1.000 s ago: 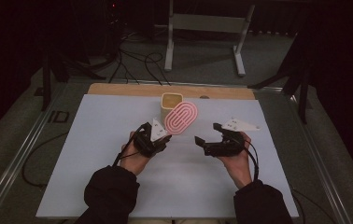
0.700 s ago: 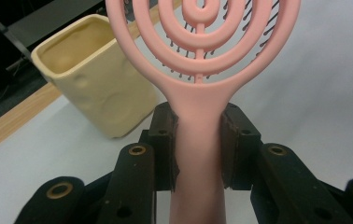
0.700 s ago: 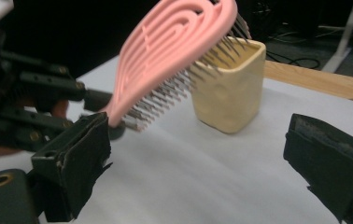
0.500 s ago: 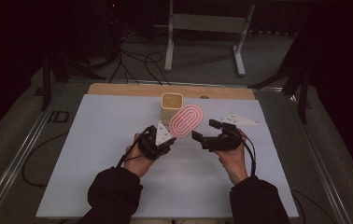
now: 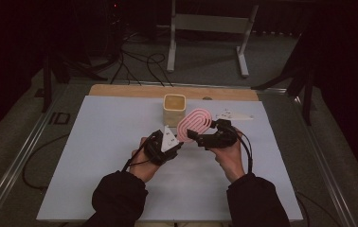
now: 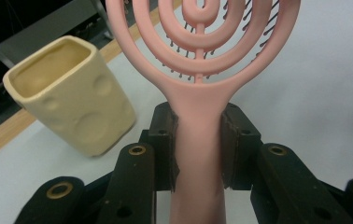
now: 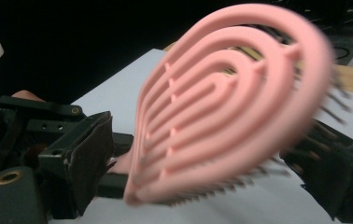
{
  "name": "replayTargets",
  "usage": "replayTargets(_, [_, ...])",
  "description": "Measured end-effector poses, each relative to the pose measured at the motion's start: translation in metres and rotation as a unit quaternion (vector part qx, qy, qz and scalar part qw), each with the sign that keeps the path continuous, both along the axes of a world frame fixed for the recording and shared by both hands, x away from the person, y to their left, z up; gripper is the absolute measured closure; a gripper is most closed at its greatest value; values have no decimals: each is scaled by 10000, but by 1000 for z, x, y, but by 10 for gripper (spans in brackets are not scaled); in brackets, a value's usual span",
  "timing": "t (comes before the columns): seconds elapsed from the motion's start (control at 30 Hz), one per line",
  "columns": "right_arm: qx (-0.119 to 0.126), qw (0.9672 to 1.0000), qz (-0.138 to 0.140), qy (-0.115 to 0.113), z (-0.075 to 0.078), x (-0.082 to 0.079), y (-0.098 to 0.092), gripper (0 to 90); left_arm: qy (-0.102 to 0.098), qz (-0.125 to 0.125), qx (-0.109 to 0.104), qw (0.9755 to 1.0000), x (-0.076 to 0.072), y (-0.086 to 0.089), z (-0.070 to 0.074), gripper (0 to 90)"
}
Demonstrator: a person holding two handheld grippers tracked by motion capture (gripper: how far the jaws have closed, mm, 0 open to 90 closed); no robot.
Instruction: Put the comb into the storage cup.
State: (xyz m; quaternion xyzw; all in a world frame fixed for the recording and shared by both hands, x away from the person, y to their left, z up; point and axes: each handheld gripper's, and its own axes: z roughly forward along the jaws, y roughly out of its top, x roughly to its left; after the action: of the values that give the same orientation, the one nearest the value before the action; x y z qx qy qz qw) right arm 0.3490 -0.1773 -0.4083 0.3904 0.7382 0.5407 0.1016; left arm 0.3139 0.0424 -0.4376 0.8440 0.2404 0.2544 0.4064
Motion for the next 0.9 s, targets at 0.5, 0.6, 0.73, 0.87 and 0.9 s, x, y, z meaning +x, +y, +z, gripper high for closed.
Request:
replayTargets(0.5, [751,9946,412,592,-4,8,-1,557,-111,-95,-72,9999,-3,-3,0,699])
replayTargets(0.6, [784,9936,475,660,-4,8,0,588,-88,-98,-62,9999,-2,-3,-2,699])
replayTargets(0.73, [832,9920,566,762,-5,8,1,621,-48,-84,-69,9999,-1,-4,-4,700])
replayTargets(0.87, [822,9916,626,777,-4,7,2,635,-3,-107,-76,9999,1,-4,-4,699])
replayTargets(0.9, [795,9919,628,762,-3,6,3,636,-2,-106,-87,9999,1,-4,-4,698])
